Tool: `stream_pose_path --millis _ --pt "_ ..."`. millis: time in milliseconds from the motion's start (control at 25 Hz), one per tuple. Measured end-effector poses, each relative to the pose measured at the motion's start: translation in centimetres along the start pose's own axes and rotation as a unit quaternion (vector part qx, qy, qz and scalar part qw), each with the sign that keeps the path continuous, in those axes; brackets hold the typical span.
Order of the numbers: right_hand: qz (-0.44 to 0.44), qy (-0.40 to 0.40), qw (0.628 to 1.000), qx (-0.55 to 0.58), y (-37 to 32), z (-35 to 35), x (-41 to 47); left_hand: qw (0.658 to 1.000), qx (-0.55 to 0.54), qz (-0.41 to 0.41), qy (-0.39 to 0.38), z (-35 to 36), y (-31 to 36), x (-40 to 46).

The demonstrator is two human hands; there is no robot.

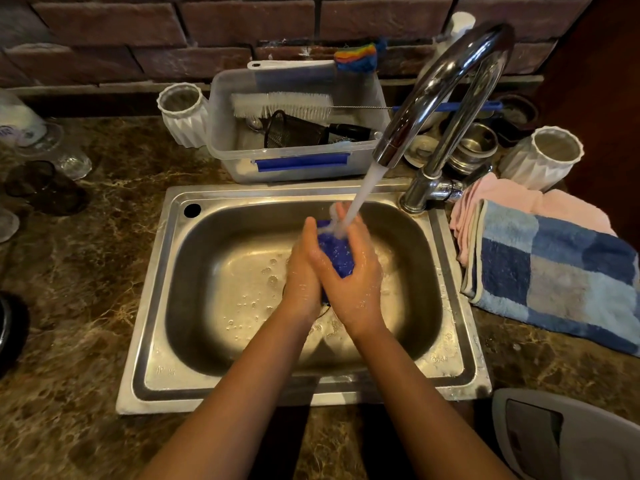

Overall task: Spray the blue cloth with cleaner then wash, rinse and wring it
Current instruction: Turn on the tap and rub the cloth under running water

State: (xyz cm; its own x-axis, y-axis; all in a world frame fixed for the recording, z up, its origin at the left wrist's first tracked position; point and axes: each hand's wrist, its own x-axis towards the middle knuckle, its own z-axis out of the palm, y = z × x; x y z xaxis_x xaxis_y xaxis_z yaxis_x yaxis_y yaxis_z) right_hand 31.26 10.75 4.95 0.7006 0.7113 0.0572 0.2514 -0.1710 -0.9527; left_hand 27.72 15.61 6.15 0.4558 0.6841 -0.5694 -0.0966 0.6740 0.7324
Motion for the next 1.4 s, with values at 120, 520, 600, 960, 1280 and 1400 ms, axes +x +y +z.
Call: stream_pose_path --millis 120,520,600,960,1280,1400 --pt "0.066 0.053 0.994 0.067 -0.7 0.3 0.6 0.982 0.149 0.096 0.063 0.2 -0.4 -0.2" --pt "0.302 0.039 0.938 0.165 0.3 -0.9 4.8 0.873 0.423 0.239 0.036 -0.7 -0.5 -1.8" --pt "0.396 -0.021 0.881 0.258 0.2 -1.4 4.0 0.906 0.352 0.236 0.025 -1.4 -0.6 -1.5" --pt "0.236 -0.052 0.856 0.456 -0.7 -2.2 2.4 0.963 -0.203 -0.164 -0.062 -2.3 -0.8 2.2" --pt "0.221 0.064 0.954 0.192 0.3 -2.7 2.9 0.995 -0.067 -0.003 -0.072 -2.2 0.0 1.0" --pt "0.146 0.037 0.958 0.245 -1.2 -1.9 2.1 0.984 0.119 0.129 -0.037 -1.6 0.0 0.5"
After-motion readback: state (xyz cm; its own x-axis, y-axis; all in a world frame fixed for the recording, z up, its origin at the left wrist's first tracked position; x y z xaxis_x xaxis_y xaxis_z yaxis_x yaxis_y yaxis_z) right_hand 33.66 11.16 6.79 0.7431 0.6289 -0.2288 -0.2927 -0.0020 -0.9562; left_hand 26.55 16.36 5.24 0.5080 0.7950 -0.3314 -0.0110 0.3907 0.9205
